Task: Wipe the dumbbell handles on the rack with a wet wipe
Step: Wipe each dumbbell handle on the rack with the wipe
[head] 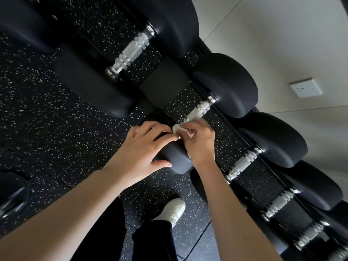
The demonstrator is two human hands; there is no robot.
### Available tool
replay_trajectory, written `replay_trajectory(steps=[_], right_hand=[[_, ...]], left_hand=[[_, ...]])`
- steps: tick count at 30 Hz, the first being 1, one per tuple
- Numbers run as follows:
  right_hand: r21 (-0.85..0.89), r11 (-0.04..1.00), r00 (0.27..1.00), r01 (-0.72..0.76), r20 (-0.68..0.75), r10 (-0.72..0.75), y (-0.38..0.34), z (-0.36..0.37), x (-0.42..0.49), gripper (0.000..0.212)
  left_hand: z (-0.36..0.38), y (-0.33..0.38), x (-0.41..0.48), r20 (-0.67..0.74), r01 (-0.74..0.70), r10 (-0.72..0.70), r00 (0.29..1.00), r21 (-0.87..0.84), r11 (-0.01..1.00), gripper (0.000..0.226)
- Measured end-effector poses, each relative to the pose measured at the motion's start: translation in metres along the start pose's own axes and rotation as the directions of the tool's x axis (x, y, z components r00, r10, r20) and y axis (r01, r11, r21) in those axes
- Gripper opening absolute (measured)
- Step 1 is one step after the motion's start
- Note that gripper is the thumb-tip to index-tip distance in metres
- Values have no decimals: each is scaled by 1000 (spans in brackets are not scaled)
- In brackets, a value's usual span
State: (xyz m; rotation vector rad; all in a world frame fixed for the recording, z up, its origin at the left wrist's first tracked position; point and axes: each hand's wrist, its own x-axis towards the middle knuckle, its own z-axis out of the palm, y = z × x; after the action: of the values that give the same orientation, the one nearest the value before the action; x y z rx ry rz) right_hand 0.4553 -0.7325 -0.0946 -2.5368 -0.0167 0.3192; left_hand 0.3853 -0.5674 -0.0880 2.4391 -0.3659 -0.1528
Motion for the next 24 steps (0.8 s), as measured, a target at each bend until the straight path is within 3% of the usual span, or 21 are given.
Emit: replay_trajectory(steps=[11, 13, 18, 24], right_hand=[[50, 996, 956, -79, -281, 90, -5, -19, 26, 17], [26, 999, 973, -39, -227, 44, -3, -21, 27, 17], [-81, 985, 987, 151, 75, -145, 0, -3, 13, 10], [-133, 969, 969, 210, 157, -189, -1, 1, 19, 8]], left_hand=[[0, 2, 0, -20, 11, -12, 1000, -17, 1000, 66], [-1, 3, 0, -30, 22, -23, 999, -33, 999, 67], [0, 7, 0, -36, 56, -58, 998, -41, 998, 69], [2, 7, 0, -59, 77, -81, 995, -64, 995, 70]])
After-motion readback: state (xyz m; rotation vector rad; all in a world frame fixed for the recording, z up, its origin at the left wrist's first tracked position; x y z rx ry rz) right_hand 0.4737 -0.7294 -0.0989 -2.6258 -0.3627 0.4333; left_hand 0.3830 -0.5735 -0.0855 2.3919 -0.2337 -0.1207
